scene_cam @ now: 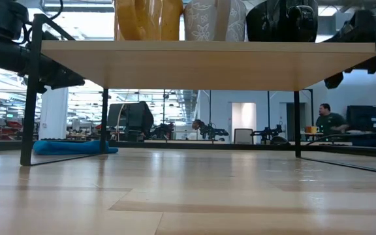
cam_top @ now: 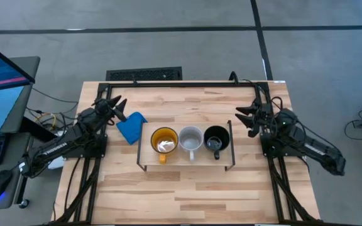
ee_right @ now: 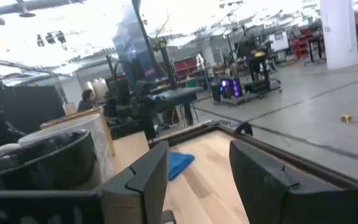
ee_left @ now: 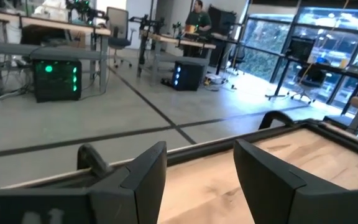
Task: Stack small to large cups/mugs on shelf
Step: Return to Home Position
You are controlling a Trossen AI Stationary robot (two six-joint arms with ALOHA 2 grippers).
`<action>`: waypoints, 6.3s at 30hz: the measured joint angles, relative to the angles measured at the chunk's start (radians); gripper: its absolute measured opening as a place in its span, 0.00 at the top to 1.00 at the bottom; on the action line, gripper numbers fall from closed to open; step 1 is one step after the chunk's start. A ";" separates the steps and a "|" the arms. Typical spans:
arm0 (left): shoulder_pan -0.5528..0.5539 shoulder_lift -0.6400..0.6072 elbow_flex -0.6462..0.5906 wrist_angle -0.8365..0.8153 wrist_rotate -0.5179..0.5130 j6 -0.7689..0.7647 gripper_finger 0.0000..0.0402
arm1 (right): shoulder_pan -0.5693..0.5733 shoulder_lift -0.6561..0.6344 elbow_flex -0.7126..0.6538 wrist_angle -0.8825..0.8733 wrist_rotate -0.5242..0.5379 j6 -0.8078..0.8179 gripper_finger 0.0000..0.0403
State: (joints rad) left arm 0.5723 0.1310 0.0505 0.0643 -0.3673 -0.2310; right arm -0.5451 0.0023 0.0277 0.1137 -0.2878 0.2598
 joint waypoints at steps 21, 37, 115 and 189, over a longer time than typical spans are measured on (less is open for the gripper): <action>0.000 -0.001 -0.038 0.025 -0.018 -0.009 0.55 | -0.027 0.000 -0.021 0.030 0.000 -0.084 0.52; 0.000 -0.001 -0.038 0.012 -0.011 -0.015 0.55 | -0.027 0.000 -0.021 -0.015 0.001 -0.103 0.52; -0.001 -0.125 0.000 -0.114 -0.063 0.044 0.55 | -0.025 0.003 -0.023 -0.057 0.002 -0.102 0.52; -0.001 -0.125 -0.001 -0.117 -0.062 0.044 0.55 | -0.025 0.003 -0.023 -0.057 0.002 -0.102 0.52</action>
State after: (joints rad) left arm 0.5713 0.0063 0.0494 -0.0525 -0.4290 -0.1872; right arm -0.5701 0.0055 0.0049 0.0566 -0.2863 0.1580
